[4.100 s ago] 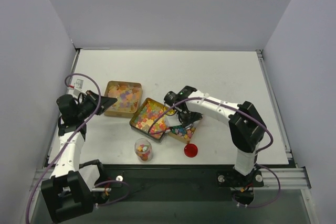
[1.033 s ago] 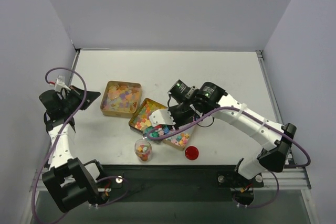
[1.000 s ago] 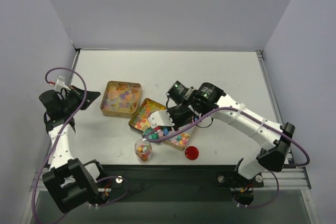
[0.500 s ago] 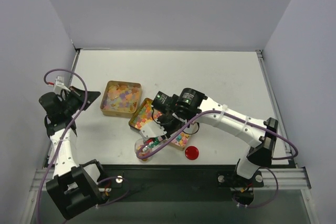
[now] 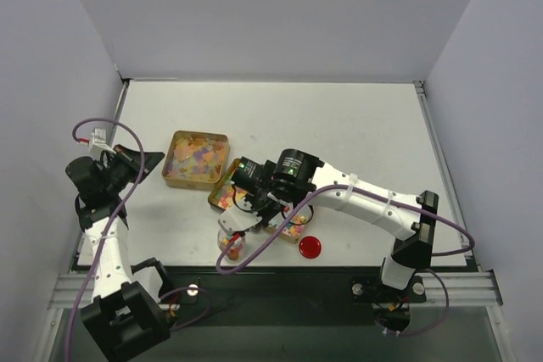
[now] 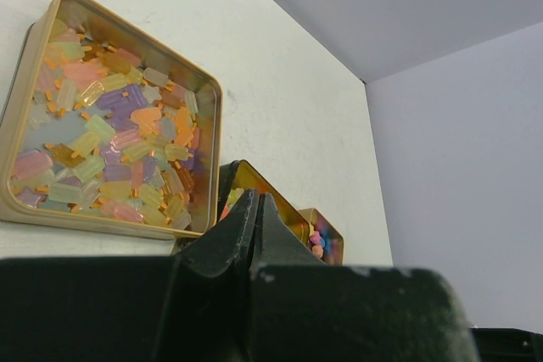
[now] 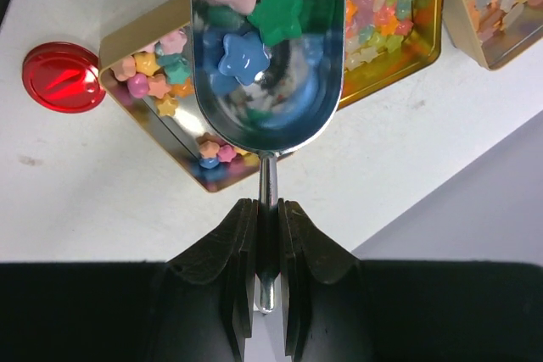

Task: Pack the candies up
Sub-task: Place the fake candies in the packing bottle.

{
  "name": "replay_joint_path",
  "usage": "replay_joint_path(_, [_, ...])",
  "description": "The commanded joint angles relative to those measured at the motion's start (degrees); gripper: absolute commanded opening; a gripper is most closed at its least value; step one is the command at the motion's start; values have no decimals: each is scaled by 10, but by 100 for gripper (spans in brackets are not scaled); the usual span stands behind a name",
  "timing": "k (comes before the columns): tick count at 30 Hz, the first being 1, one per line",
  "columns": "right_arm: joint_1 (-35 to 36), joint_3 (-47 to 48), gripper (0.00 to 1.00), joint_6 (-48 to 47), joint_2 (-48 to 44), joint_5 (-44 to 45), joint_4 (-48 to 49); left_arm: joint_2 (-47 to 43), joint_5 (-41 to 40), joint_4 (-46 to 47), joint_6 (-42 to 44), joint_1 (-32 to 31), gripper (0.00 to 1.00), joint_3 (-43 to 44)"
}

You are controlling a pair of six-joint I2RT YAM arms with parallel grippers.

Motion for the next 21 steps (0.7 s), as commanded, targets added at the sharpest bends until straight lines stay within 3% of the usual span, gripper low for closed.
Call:
replay_joint_path(1, [11, 35, 0, -20, 9, 47, -46, -6, 8, 27, -4, -1, 3, 6])
replay_joint_path(13, [19, 62, 0, -44, 17, 71, -55, -6, 13, 32, -10, 0, 3, 10])
replay_joint_path(21, [-6, 56, 0, -20, 3, 68, -51, 52, 19, 42, -9, -5, 3, 44])
